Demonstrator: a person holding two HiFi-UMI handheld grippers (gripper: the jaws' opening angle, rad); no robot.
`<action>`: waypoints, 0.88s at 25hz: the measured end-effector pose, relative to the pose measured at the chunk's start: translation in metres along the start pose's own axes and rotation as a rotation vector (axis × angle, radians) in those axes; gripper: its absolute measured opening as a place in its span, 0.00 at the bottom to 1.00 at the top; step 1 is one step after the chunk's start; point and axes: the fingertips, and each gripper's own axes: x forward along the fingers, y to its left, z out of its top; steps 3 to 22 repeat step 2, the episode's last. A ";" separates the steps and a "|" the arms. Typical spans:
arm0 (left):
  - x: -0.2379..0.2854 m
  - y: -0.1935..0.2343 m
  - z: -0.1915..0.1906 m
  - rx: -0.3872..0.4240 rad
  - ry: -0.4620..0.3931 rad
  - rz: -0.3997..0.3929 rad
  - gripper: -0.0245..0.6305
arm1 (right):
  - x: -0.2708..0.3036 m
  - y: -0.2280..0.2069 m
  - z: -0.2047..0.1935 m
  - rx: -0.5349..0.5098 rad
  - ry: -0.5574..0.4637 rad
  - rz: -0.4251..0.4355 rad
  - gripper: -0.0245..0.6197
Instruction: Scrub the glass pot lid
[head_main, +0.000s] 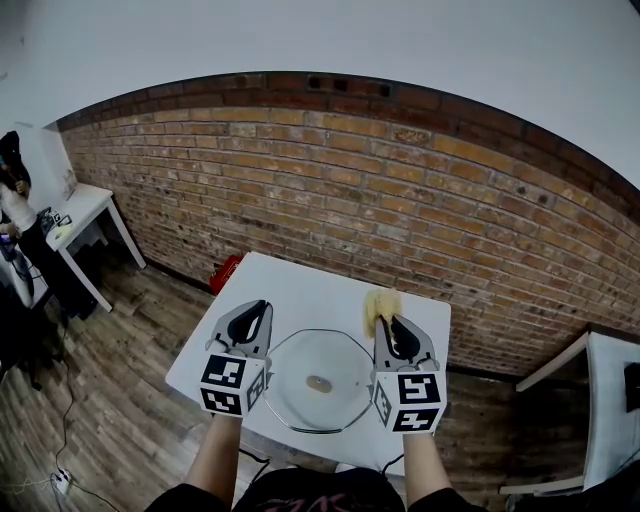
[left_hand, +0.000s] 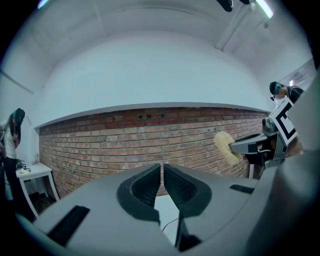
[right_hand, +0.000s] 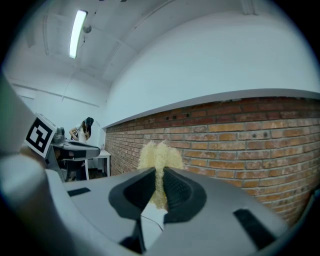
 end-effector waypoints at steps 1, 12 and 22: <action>0.000 0.000 -0.001 0.002 0.001 0.001 0.08 | 0.000 0.000 0.000 0.001 -0.002 0.001 0.12; 0.001 -0.001 -0.002 0.004 0.002 0.001 0.08 | 0.000 0.000 -0.001 0.001 -0.005 0.003 0.12; 0.001 -0.001 -0.002 0.004 0.002 0.001 0.08 | 0.000 0.000 -0.001 0.001 -0.005 0.003 0.12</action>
